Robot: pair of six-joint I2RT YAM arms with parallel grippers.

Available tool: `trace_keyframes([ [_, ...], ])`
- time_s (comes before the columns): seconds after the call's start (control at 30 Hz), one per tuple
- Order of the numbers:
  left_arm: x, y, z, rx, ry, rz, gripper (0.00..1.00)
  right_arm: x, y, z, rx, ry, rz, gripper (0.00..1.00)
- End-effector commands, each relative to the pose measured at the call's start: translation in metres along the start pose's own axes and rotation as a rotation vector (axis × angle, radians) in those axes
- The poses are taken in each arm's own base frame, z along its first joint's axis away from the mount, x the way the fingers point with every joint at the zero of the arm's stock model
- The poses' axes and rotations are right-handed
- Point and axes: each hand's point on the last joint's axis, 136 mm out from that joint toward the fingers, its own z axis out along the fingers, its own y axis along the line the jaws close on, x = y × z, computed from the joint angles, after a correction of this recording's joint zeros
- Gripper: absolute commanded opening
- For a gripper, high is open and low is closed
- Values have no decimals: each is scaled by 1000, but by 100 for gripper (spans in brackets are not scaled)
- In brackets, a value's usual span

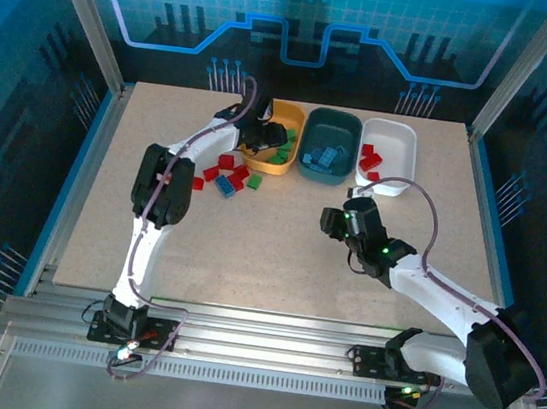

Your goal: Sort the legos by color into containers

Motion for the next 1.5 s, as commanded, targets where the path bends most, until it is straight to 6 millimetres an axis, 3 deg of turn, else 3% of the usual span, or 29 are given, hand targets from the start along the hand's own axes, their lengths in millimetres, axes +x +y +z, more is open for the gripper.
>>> trace_keyframes([
  [0.0, -9, -31, -19, 71, -10, 33, 68, 4, -7, 0, 13, 2, 8, 61],
  [0.1, -18, -52, -46, 132, -43, 51, 84, 5, -6, 2, 8, 8, 6, 61],
  [0.13, -23, -63, -63, 169, -66, 61, 95, 6, -5, 2, 5, 9, 4, 61],
  [0.17, -26, -72, -80, 199, -88, 67, 99, 6, -4, 2, 1, 8, 0, 61],
  [0.23, -29, -84, -117, 240, -131, 82, 99, 5, 2, 0, -18, -3, -22, 61],
  [0.3, -26, -84, -157, 247, -182, 83, 99, -1, 14, -6, -57, -34, -72, 62],
  [0.4, -4, -53, -213, 228, -262, 30, 99, -16, 39, -18, -103, -63, -147, 63],
  [0.5, 36, 7, -250, 167, -315, -88, 99, -39, 83, -31, -179, -63, -223, 66],
  [0.57, 73, 57, -262, 110, -319, -181, 99, -46, 119, -25, -219, -6, -277, 66],
  [0.7, 143, 143, -276, -69, -315, -326, 99, -23, 181, 10, -242, 85, -403, 65],
  [0.77, 172, 172, -281, -128, -295, -377, 99, -7, 205, 36, -236, 127, -457, 65],
  [0.87, 197, 197, -290, -200, -288, -455, 99, 8, 227, 71, -210, 179, -528, 64],
  [1.0, 207, 194, -282, -129, -287, -546, 99, 26, 254, 104, -193, 222, -647, 66],
  [1.17, 212, 187, -266, -66, -216, -578, 99, 40, 250, 151, -40, 265, -692, 67],
  [1.47, 207, 177, -264, -28, -193, -554, 99, 59, 251, 192, 7, 296, -698, 65],
])
